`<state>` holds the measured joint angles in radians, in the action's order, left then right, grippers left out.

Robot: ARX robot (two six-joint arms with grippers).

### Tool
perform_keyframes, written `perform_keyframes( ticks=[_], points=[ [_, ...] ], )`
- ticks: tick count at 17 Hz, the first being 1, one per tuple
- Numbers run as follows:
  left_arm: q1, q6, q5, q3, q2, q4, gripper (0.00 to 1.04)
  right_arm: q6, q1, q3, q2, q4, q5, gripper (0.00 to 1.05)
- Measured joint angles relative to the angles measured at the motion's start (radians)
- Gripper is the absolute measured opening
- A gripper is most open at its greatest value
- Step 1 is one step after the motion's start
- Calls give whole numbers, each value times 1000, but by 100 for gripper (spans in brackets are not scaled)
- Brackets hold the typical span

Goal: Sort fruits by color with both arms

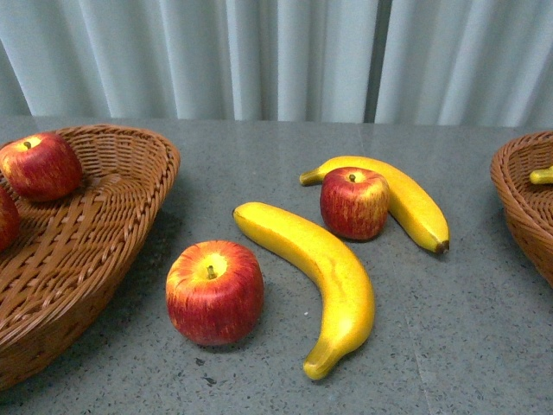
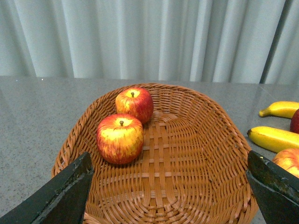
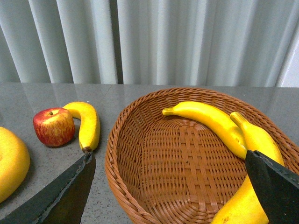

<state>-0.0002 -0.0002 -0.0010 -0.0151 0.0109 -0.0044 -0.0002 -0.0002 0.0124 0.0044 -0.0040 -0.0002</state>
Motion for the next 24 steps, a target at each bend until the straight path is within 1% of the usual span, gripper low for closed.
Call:
perform_keyframes(
  ticks=[22,23,24],
  points=[
    [-1,-2,-5,0,1,-4,98,0,0,0,0,0,0,98],
    [-99,-65,-239,-78,108,-190,98,0,0,0,0,-1,1,98],
    [-105,-74,-351,-130,217,-184,98,0,0,0,0,0,-1,98]
  ],
)
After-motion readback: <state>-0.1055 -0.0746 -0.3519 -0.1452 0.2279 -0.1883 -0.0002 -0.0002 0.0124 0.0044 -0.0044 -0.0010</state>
